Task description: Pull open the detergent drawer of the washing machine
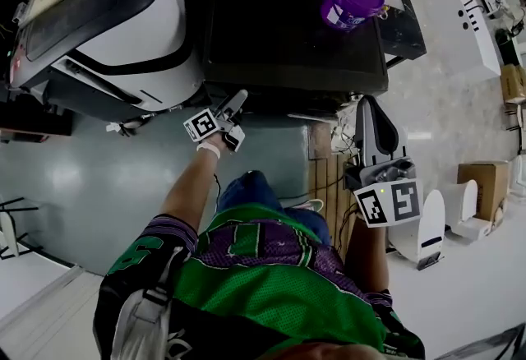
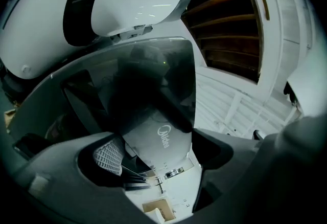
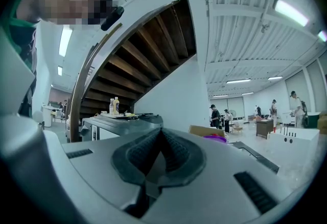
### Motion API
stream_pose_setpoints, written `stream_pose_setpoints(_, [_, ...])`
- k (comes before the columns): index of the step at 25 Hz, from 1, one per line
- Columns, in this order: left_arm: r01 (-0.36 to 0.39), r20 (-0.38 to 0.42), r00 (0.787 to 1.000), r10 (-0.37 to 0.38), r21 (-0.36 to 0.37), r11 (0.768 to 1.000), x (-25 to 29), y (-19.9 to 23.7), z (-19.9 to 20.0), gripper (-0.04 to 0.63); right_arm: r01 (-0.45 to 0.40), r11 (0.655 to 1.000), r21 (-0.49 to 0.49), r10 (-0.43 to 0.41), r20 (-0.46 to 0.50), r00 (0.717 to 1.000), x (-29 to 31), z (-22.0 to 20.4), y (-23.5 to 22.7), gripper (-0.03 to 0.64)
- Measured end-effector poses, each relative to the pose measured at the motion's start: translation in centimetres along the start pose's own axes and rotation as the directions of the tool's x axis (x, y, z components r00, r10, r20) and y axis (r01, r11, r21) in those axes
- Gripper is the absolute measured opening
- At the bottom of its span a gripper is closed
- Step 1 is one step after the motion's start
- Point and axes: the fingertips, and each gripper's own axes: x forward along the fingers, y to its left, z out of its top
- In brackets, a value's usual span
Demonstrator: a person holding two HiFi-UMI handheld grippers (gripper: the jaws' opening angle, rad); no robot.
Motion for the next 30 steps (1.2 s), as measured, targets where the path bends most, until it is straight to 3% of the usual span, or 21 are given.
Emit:
stream_pose_setpoints(6, [0.036, 0.089, 0.996, -0.026, -0.112, 0.993, 0.5, -0.8, 0.4, 0.425, 0.016, 1.0, 0.003, -0.016, 0.004, 1.0, -0.6, 0.6, -0.7, 0.0])
stream_pose_setpoints(11, [-0.029, 0.074, 0.997, 0.036, -0.085, 0.996, 0.6, -0.7, 0.4, 0.423, 0.015, 1.0, 0.019, -0.015, 0.001, 1.0, -0.3, 1.1, -0.9, 0.002])
stream_pose_setpoints(30, [-0.104, 0.082, 0.989, 0.12, -0.177, 0.979, -0.1, -1.0, -0.1, 0.436, -0.01, 0.999, 0.053, 0.012, -0.038, 0.999, -0.5, 0.9, -2.2, 0.002])
